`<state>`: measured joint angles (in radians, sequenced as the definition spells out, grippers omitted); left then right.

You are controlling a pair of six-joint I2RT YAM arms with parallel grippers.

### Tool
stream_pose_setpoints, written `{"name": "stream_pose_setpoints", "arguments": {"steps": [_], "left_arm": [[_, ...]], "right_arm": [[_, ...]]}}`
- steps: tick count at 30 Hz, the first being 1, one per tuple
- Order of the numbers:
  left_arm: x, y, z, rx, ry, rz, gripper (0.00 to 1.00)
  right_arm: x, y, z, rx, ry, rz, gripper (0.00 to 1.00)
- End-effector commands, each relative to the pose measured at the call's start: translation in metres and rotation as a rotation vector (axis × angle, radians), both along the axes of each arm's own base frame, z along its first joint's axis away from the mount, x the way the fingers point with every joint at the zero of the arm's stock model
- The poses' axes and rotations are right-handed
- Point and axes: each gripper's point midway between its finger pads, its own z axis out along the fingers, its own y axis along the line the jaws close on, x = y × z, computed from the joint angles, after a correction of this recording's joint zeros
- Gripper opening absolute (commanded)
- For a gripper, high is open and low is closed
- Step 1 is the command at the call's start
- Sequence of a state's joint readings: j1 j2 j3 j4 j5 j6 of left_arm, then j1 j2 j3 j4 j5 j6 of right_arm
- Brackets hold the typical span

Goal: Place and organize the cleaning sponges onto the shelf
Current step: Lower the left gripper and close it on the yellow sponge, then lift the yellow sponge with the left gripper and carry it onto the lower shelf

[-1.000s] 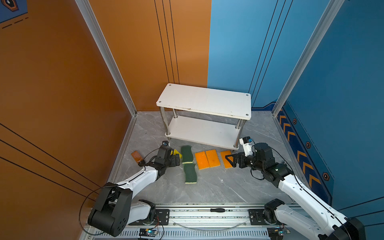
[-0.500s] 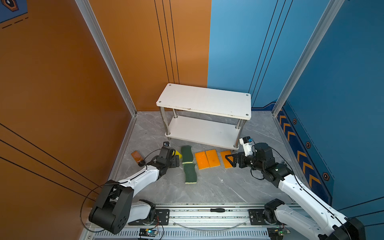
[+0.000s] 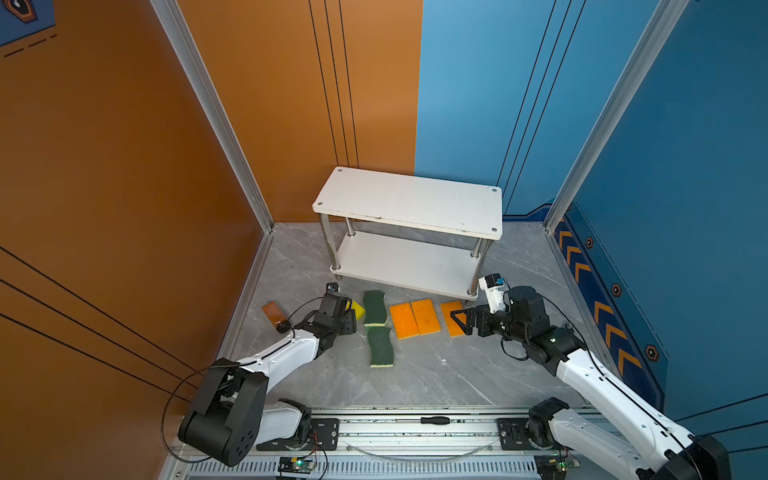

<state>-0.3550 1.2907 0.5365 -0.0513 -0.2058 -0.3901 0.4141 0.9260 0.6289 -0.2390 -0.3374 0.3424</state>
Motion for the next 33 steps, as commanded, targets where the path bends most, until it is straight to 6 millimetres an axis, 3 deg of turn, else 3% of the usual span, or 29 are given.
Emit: {"name": "stream_pose_setpoints", "arguments": {"steps": [1,15,24,33], "left_arm": [[0.006,-0.005,0.013,-0.011,-0.018,-0.001,0.68],[0.007,-0.017,0.03,-0.052,-0.041,-0.042,0.63],[0.011,-0.029,0.06,-0.081,-0.107,-0.081,0.63],[0.02,-0.064,0.097,-0.116,-0.184,-0.153,0.63]], "right_arm": [[-0.001,0.002,0.002,0.02,-0.008,0.0,1.0],[-0.003,0.001,0.003,0.025,-0.017,0.004,1.0],[-0.003,0.001,0.007,0.031,-0.027,0.001,1.0],[-0.002,-0.005,0.012,0.032,-0.036,-0.02,1.0]]}}
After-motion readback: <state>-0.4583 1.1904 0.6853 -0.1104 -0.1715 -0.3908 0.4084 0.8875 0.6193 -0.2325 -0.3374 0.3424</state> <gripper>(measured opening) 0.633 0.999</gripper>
